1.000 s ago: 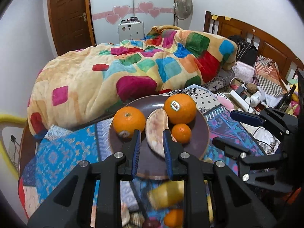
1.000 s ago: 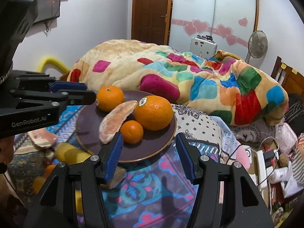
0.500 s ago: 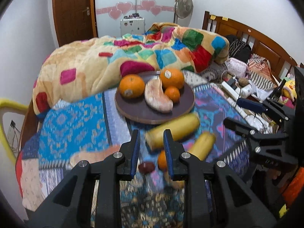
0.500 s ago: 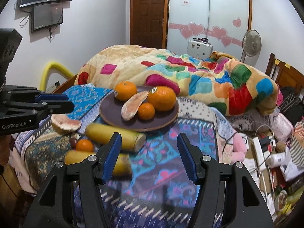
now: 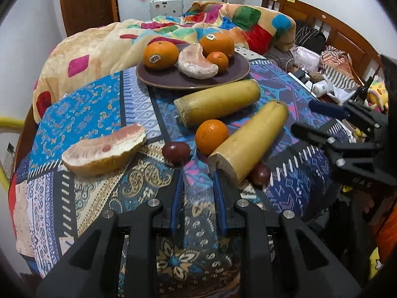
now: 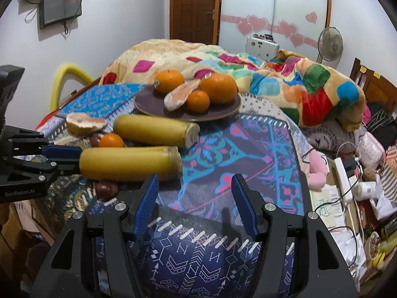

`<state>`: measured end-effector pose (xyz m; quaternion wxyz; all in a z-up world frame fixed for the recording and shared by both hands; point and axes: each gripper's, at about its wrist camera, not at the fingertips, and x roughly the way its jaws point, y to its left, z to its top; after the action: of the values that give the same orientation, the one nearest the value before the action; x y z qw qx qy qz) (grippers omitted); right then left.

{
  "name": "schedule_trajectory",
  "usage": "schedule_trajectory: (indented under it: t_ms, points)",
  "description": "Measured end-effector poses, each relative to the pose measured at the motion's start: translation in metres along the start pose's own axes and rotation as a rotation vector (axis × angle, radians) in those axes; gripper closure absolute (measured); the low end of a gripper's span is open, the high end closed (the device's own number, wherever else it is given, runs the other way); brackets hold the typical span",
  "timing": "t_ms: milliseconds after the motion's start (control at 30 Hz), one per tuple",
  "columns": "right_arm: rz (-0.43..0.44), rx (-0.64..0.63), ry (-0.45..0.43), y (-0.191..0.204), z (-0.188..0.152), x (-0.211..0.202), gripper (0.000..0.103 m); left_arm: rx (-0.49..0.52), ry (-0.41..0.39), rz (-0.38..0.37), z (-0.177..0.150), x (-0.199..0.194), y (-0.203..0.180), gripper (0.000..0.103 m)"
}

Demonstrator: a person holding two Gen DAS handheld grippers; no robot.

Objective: Organize fruits
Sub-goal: 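Move the right tool to the yellow gourd while the left tool approaches the pomelo half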

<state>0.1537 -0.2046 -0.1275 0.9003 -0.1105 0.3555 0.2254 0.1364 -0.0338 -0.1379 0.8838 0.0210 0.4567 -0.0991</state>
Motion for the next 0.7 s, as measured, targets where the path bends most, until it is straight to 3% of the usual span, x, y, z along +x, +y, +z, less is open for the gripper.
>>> schedule_trajectory:
  t_ms: [333, 467, 633, 700]
  points:
    - [-0.019, 0.025, 0.009, -0.011, -0.001, 0.014, 0.046, 0.013, 0.01, -0.084, 0.021, 0.014, -0.026, 0.078]
    - [-0.036, 0.038, 0.01, -0.02, -0.002, 0.011, 0.046, 0.033, 0.0, -0.082, 0.026, 0.019, -0.04, 0.078]
    - [-0.027, 0.049, -0.011, -0.019, 0.001, -0.004, 0.046, 0.003, -0.014, -0.099, 0.024, 0.012, -0.033, 0.077]
    - [-0.016, 0.042, -0.028, -0.013, 0.003, -0.013, 0.043, -0.016, -0.035, -0.09, 0.02, 0.001, -0.023, 0.072]
